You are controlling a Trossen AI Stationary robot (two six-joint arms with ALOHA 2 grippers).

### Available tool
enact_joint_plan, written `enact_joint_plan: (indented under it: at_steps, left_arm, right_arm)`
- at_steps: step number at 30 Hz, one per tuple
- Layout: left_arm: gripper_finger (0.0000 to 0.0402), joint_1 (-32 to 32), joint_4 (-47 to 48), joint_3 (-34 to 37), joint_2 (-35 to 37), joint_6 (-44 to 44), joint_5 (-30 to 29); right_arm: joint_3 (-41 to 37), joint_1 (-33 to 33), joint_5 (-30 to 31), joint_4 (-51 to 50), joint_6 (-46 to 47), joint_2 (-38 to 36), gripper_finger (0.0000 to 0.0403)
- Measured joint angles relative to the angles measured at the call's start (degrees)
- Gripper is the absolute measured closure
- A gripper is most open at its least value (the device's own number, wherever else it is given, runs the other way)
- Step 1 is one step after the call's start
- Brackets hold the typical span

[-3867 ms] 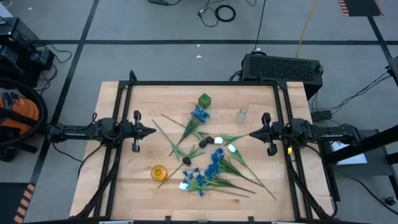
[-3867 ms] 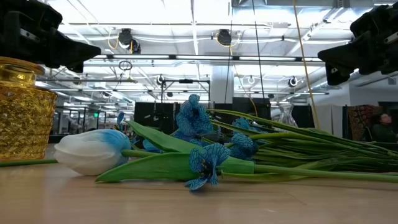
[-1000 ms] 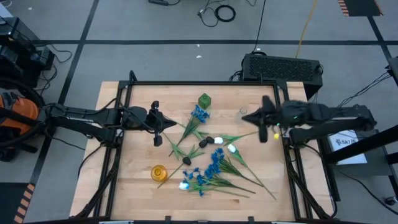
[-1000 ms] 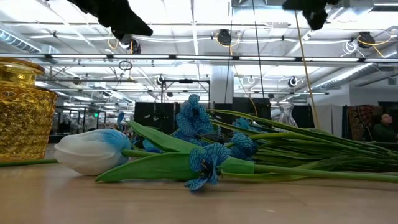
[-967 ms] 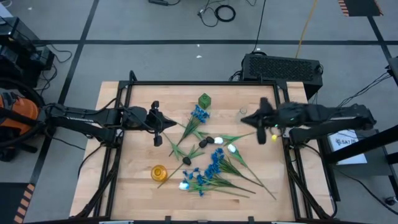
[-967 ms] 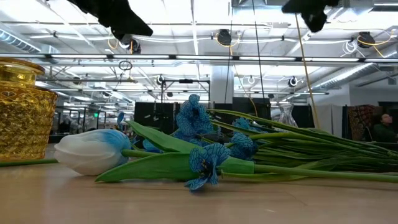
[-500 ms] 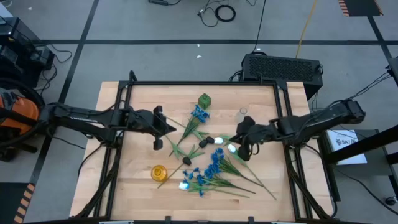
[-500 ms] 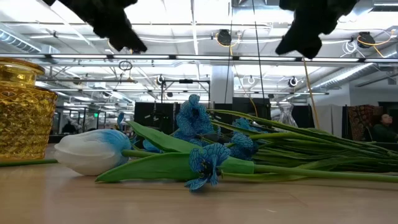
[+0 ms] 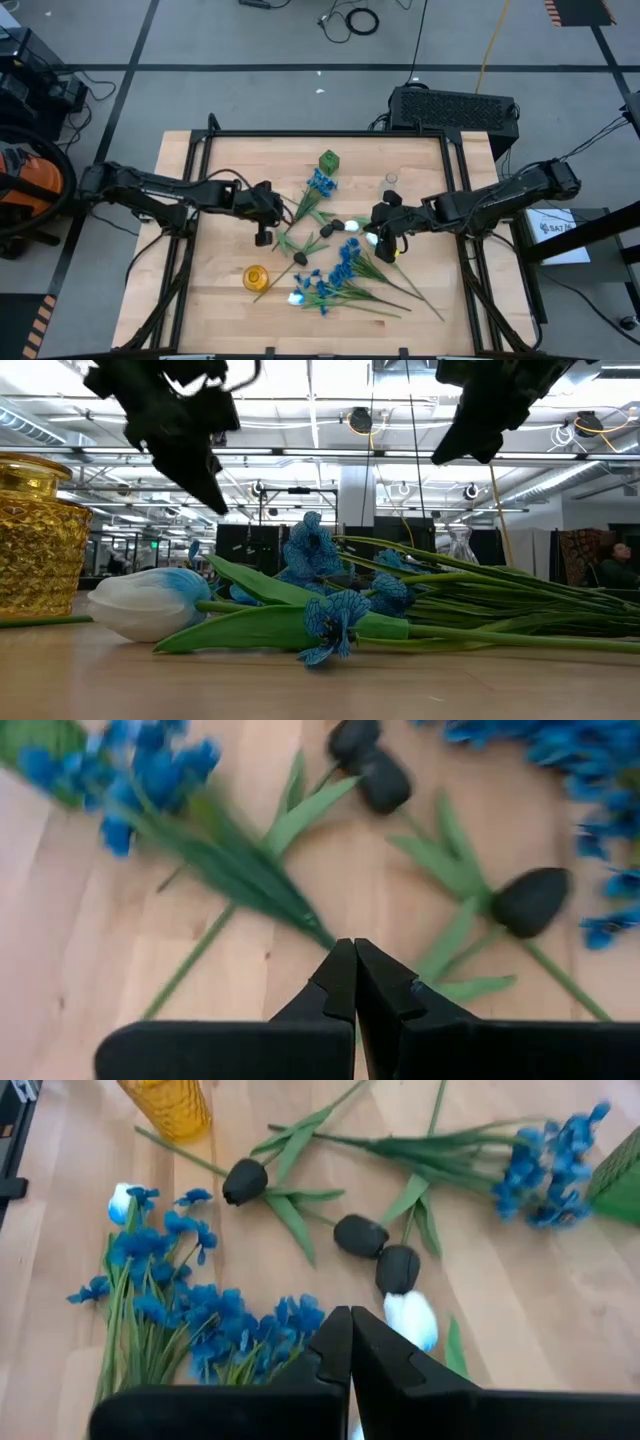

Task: Sort flowers into vase by color
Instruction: Put the top blue flowers into the green vase

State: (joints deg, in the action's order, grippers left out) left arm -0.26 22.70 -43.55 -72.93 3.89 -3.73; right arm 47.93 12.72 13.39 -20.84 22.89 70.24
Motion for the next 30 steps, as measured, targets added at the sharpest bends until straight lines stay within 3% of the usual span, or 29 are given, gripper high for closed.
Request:
enact_joint_plan:
  at_steps: [7,23,30]
  left_arm:
    - [0.0371,0.67,-5.12,0.0,-6.68,10.83,-4.06]
    - [0.0253,-2.61,-14.88,0.02,-17.22,21.36,-10.99]
    - [0.022,-3.27,-15.94,0.04,-19.84,27.26,-19.66]
  right_arm:
    - [0.02,-1.1,0.1,0.97,-1.04,0.0,0.0403]
    - [0.02,-0.99,0.02,0.88,2.65,-0.02,0.0403]
    - [0.02,-0.99,-0.03,0.87,5.35,-0.02,0.0403]
